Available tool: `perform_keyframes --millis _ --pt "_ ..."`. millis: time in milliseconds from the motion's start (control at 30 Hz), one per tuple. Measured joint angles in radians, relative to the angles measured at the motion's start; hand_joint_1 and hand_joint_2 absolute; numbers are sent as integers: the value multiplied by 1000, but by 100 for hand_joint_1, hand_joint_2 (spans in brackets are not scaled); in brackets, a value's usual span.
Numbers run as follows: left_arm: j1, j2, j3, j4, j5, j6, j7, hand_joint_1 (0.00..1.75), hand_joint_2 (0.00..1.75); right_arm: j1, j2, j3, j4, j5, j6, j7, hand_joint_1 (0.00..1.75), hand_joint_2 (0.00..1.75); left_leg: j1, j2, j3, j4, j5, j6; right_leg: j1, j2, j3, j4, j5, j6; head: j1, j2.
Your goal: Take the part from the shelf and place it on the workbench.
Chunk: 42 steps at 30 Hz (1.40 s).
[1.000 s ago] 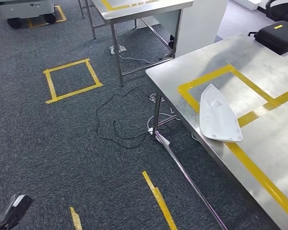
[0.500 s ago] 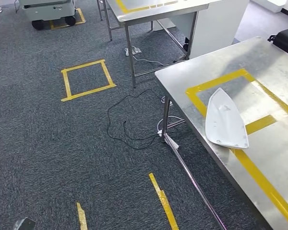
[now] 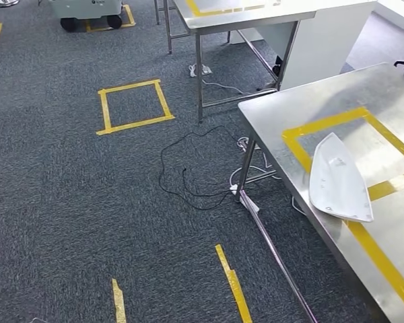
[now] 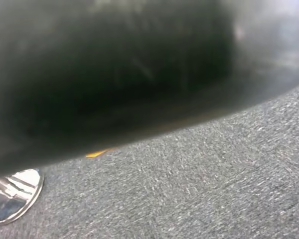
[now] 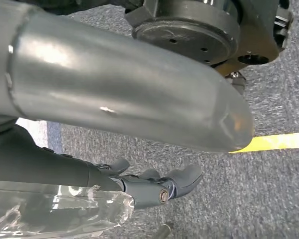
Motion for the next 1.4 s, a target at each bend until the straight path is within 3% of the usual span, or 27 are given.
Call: perform_keyframes --millis 67,100,133,200,267,333,433,500,567,600,633,667,733,800,933,1000,1067,1100,1167,1233,1267,1300,1367,1400 --pt "-1 -3 4 1 -1 0 -1 0 0 1 0 0 0 0 0 0 0 0 -1 -1 -2 0 0 3 -2 7 -69 137 -57 3 2 0" --pt "-1 -4 6 2 -1 0 -1 0 0 2 0 1 0 0 0 0 0 0 -2 -3 -1 1 -1 3 -2 7 -92 175 -61 4 2 0" --pt "-2 -5 9 2 -3 -2 -1 0 0 2 0 1 0 0 0 0 0 0 -2 -5 0 1 -1 3 -3 8 -97 175 -45 4 2 0" --pt "-5 -10 17 4 -12 -8 -3 0 0 4 0 1 0 0 0 0 0 0 -2 -12 5 1 -3 1 -4 11 -52 66 32 2 2 0" --pt "-9 -18 33 7 -34 -20 -11 0 0 5 0 2 -1 0 -3 0 0 0 -4 -23 6 3 -6 -6 -5 30 8 -63 85 -3 1 0" --pt "-15 -29 61 12 -60 -32 -25 0 0 9 0 4 -4 1 -9 1 0 0 -6 -32 3 3 -5 -18 -4 38 31 -105 96 -10 1 0" --pt "-20 -48 109 21 -96 -42 -44 0 0 15 0 9 -10 -4 -22 4 0 0 -2 -36 -3 15 -13 -32 -5 16 35 -112 104 -27 0 0" --pt "-26 -61 144 27 -118 -50 -55 0 0 20 0 16 -15 -15 -30 10 0 0 0 -22 -38 94 -67 -40 -6 -3 34 -118 108 -37 -4 0" --pt "-31 -69 178 35 -137 -57 -59 0 0 26 0 22 -18 -26 -34 17 0 0 2 -14 -98 224 -132 -47 -3 -25 27 -118 106 -42 -6 0" --pt "-32 -73 192 38 -143 -59 -59 0 0 28 0 24 -19 -32 -35 20 0 0 3 -13 -118 269 -146 -49 -2 -35 24 -118 104 -43 -6 0" --pt "-32 -75 202 42 -147 -61 -59 0 0 30 0 26 -22 -38 -36 23 0 0 3 -12 -121 280 -142 -50 -1 -42 23 -118 103 -44 -6 0" --pt "-32 -77 211 45 -149 -64 -57 0 0 31 0 28 -25 -45 -37 26 0 0 3 -10 -104 251 -120 -49 0 -48 23 -118 102 -43 -6 0" --pt "-31 -80 222 48 -150 -70 -55 0 0 33 0 33 -31 -60 -40 31 0 0 2 -2 -28 118 -59 -42 2 -56 27 -118 100 -40 -6 0" --pt "-33 -82 226 52 -145 -79 -50 0 0 36 0 40 -38 -72 -39 34 0 0 -1 9 29 16 -28 -33 5 -61 30 -115 97 -33 -5 0" --pt "-28 -87 223 59 -111 -90 -18 0 0 44 0 49 -51 -54 -33 37 0 0 -9 12 37 -5 -27 -24 4 -60 35 -113 98 -29 -5 0" --pt "-20 -87 212 59 -81 -90 9 0 0 44 0 52 -56 -35 -33 34 0 0 -13 12 35 -5 -26 -12 -1 -61 42 -120 105 -12 -6 0" --pt "-10 -89 198 59 -62 -90 26 0 0 46 0 52 -62 -24 -34 30 0 0 -10 11 37 -14 -19 1 -3 -45 34 -105 90 -2 -4 0" --pt "-7 -90 191 59 -58 -89 29 0 0 46 0 53 -64 -22 -34 30 0 0 -7 10 38 -19 -15 8 -4 -29 17 -71 69 2 -2 0" --pt "-4 -91 181 59 -55 -89 32 0 0 48 0 53 -65 -20 -34 29 0 0 -5 6 35 -21 -13 14 -6 -1 -46 58 3 6 2 0" --pt "-2 -91 173 59 -54 -89 32 0 0 49 0 54 -65 -19 -34 30 0 0 -6 2 33 -21 -13 16 -7 7 -101 169 -33 9 2 0" --pt "0 -91 171 59 -54 -89 32 0 0 50 0 54 -65 -18 -34 30 0 0 -6 -1 34 -21 -14 15 -8 7 -105 173 -21 9 3 0" --pt "0 -91 169 59 -54 -89 32 0 0 50 0 54 -65 -18 -34 30 0 0 -6 -5 37 -21 -14 14 -8 7 -87 135 10 8 3 0" --pt "1 -91 167 59 -53 -89 32 0 0 51 0 54 -65 -18 -34 30 0 0 -7 -11 43 -20 -18 8 -10 10 -17 -8 79 6 3 0" --pt "1 -91 165 59 -53 -89 32 0 0 51 0 55 -66 -18 -34 29 0 0 -9 -13 44 -18 -20 3 -11 13 12 -66 97 3 2 0"
